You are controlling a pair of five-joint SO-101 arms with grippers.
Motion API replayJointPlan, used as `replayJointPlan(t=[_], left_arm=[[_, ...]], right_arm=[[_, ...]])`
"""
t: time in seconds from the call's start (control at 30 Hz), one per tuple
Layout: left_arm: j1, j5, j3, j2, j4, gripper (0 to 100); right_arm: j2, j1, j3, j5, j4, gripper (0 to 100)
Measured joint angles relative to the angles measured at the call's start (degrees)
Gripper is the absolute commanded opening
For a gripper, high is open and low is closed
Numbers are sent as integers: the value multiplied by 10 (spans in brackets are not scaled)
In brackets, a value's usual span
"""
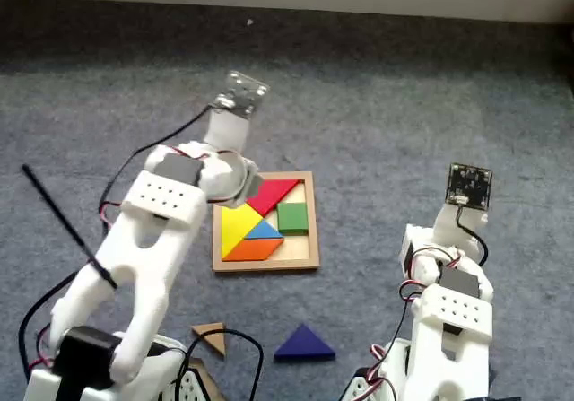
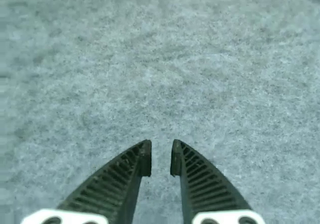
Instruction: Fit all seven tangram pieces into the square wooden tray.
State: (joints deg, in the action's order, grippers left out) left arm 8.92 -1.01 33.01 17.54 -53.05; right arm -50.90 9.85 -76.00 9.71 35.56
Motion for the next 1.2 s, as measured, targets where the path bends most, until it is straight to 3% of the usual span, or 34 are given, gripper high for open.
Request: replayJointPlan(t=[0.13,0.33,0.57,0.87,1.2], left_arm=[[-76,24,14,74,-36,231],[-150,24,139,213,-38,235],[-222,24,264,392,-39,235],[-266,-1,400,513,-40,232],[-304,-2,438,554,-33,231]], right_arm=[[0,-47,68,40,104,81],[0,-146,234,130,309,84],[84,-233,411,164,452,211],[336,-319,570,240,472,217],[502,-411,614,438,461,217]])
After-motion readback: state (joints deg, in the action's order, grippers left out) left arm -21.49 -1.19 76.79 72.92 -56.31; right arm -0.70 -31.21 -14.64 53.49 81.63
